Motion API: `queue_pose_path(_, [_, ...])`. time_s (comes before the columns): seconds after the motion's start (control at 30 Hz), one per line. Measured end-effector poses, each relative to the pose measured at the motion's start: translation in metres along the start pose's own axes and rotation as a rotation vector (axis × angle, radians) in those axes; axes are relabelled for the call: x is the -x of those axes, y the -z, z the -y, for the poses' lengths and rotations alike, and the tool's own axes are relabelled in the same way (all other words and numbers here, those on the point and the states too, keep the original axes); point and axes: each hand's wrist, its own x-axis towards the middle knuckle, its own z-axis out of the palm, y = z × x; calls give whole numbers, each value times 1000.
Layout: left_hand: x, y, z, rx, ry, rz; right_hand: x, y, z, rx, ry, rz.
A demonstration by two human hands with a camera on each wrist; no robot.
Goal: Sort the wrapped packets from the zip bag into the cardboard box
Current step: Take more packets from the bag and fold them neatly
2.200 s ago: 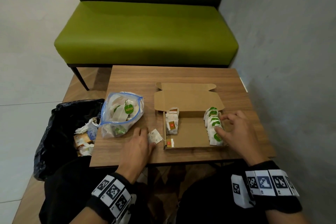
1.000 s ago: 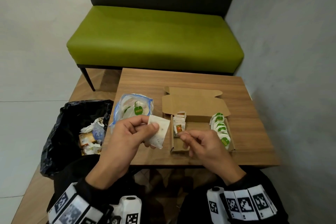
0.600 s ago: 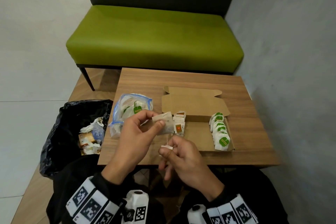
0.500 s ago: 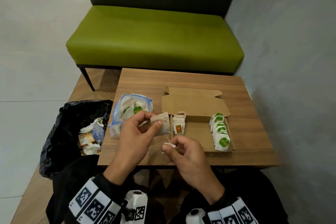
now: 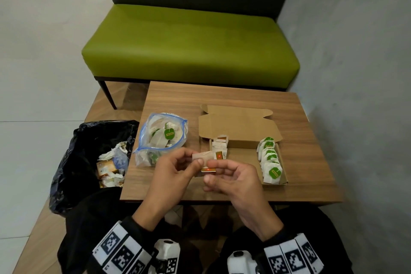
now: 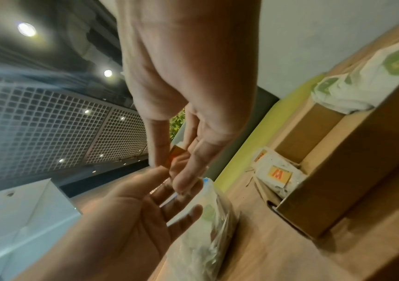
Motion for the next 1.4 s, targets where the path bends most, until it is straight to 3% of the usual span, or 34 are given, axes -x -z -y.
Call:
queue_pose_path(0.2, [9,-4,0,163,56,134,-3,0,-7,95,86,-160])
queue_pose_path(0.3, [9,-8,3,173,68,131,-4,0,-11,210,127,-216])
queue_pose_path(0.53, [6,-6,7,156,116,154,-7,13,-11,295,14,-125])
queue_pose_path(0.63, [2,-7,11,66,97,141,-7,20,-6,296,-38,-27])
queue_pose_path(0.87, [-11,-25,28,-132,75,125,-25,36,-5,572,8,-72])
queue_pose_path(1.0, [-17,-30,43,-432,140,105,-54,65,-11,765,-2,-147])
queue_pose_path(1.2, [-18,-38,54,-573,137,135,-81,69,-25,915,-130,23])
queue_pose_path(1.4, [-18,-40,57,-566,145,124,-93,59,-41,900,-109,-161])
